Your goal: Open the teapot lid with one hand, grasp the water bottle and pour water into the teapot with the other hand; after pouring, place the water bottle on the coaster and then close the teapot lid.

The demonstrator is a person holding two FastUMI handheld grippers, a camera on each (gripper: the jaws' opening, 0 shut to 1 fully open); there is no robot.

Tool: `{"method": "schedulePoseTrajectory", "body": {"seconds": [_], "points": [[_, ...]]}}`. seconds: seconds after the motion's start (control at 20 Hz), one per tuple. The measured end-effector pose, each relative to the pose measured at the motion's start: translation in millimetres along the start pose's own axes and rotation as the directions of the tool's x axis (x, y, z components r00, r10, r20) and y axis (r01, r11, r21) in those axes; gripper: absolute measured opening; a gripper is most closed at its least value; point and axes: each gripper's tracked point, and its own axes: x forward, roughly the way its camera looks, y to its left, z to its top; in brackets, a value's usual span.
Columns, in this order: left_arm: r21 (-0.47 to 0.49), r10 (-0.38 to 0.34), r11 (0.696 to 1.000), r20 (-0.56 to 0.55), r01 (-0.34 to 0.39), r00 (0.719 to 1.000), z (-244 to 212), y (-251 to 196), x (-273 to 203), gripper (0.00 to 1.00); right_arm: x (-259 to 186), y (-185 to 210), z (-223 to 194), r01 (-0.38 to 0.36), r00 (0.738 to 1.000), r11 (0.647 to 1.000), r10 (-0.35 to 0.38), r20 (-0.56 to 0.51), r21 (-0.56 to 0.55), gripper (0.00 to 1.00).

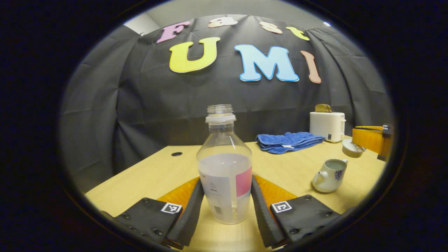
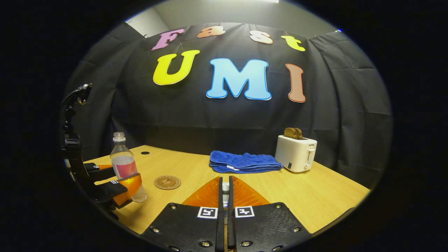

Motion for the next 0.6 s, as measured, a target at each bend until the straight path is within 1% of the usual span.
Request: {"method": "schedulePoseTrajectory", "body": {"seconds": [0.2, 0.35, 0.45, 0.6], "points": [[0.133, -0.021, 0.991, 0.000, 0.021, 1.000, 8.2, -2.4, 6.1, 0.83, -5.7, -11.0, -2.7, 0.021, 1.000, 1.000, -0.021, -0.004, 0.022, 0.04], [0.261, -0.033, 0.965, 0.019, 0.027, 0.999, 20.8, 1.0, 12.7, 0.83, -9.8, -20.4, -5.9, 0.037, 0.999, 0.998, -0.037, -0.007, 0.042, 0.04], [0.359, -0.040, 0.933, 0.023, 0.029, 0.999, 28.4, 1.1, 16.3, 0.83, -12.3, -25.8, -8.1, 0.045, 0.999, 0.998, -0.044, -0.010, 0.051, 0.04], [0.498, -0.067, 0.866, 0.025, 0.045, 0.997, 40.6, -5.3, 20.6, 0.84, -16.0, -36.4, -10.4, 0.064, 0.998, 0.996, -0.063, -0.011, 0.061, 0.04]]}}
